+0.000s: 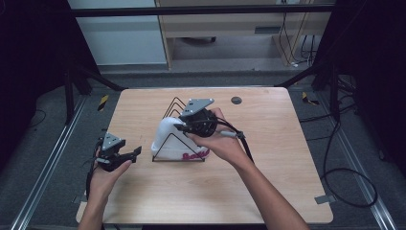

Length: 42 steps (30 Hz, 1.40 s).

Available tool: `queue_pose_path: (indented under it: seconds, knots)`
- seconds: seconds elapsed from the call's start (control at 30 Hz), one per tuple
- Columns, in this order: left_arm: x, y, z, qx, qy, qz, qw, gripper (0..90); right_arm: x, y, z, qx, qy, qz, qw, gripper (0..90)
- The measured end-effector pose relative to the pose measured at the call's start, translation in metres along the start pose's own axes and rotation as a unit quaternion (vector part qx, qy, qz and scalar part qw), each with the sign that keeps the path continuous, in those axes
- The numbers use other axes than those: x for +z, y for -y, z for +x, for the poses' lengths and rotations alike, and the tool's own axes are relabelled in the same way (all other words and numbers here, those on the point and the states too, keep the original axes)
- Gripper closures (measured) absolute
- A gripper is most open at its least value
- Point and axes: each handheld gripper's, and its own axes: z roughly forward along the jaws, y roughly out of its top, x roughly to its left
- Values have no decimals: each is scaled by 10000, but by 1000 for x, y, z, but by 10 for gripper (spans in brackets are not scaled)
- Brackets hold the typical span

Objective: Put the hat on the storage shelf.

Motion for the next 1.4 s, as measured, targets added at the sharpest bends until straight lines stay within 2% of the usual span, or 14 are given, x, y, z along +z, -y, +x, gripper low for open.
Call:
queue_pose_path:
  seconds: [0.07,0.2,0.43,0.6,0.83,1.1,1.2,1.3,1.33,1.4]
  knots:
    - [2,4,2,-72,-25,70,9999,189,-3,1,0,65,-23,-3,10000,623]
    - [4,8,3,-99,-36,162,9998,157,-8,3,1,97,-35,10,9999,580]
    - [9,18,6,-95,-74,327,9994,122,-18,8,4,153,-39,13,9999,521]
    - [12,24,7,-93,-233,366,9990,113,-22,11,4,170,-36,25,9998,505]
    - [15,31,10,-128,-221,460,9986,93,-33,18,0,303,34,34,9995,440]
    - [20,37,11,-136,-207,584,9980,71,-53,36,-15,687,401,1,9968,308]
    - [22,40,10,-134,-248,608,9977,68,-64,47,-25,887,729,-17,9934,245]
    - [23,42,10,-139,-245,617,9977,64,-74,56,-33,1081,922,-4,9898,188]
    - [25,43,9,-91,-274,686,9972,60,-80,63,-36,1158,1071,-21,9875,160]
    - [25,43,8,-33,-307,713,9970,59,-87,69,-40,1228,1175,-9,9854,130]
